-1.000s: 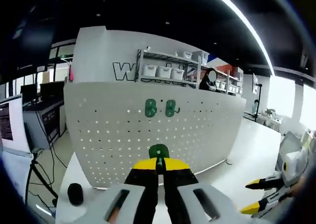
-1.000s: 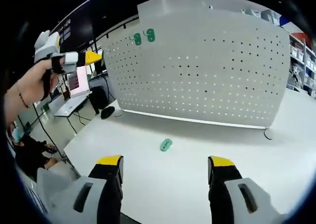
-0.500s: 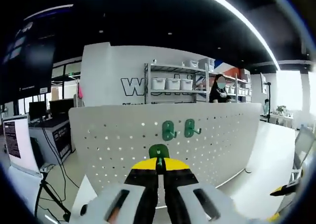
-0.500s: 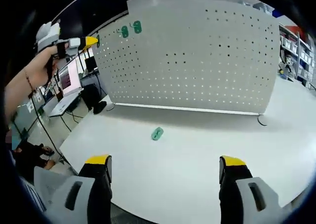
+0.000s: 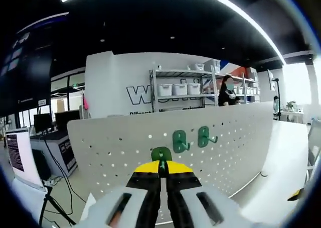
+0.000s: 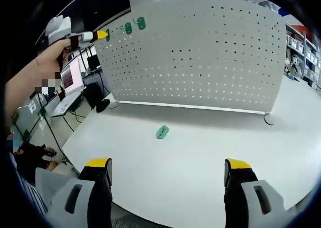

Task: Insert the hook assembly into the mounting plate slot until the hook locks in place.

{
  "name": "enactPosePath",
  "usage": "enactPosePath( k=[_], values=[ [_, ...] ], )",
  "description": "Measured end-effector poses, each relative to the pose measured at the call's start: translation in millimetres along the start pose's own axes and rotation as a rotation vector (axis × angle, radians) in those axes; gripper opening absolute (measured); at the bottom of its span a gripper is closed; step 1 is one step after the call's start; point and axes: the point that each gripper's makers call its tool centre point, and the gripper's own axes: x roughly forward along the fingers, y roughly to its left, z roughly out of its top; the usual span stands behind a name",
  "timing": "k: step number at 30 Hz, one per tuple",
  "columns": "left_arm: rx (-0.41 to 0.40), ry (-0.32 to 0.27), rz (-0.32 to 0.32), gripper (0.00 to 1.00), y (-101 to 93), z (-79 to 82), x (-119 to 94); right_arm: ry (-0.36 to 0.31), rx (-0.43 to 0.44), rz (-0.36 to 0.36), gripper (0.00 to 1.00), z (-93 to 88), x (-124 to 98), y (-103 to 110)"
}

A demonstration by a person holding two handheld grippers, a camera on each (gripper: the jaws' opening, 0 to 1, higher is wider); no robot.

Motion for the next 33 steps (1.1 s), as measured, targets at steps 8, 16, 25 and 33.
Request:
enactPosePath(
  k=[8,16,25,33],
  values=[
    [-0.001,-0.047,0.055,0.01,11.8,10.9,15.4,-0.038,-0.019,-0.005,0.83,9.3,-0.8,3.8],
    [0.008,-0.083,0.093,0.01,16.6,13.1,29.9,-0.016,0.010,0.003,0.84,3.5,3.2,0.1],
    [0.046,-0.091,0.108,0.01,16.3,11.3,38.4,-0.011,0.026,-0.010,0.83,2.9,4.3,-8.3],
    [0.047,-0.080,0.110,0.01,15.6,7.6,45.2,-0.006,0.039,-0.004,0.83,2.2,7.6,-9.0]
  ],
)
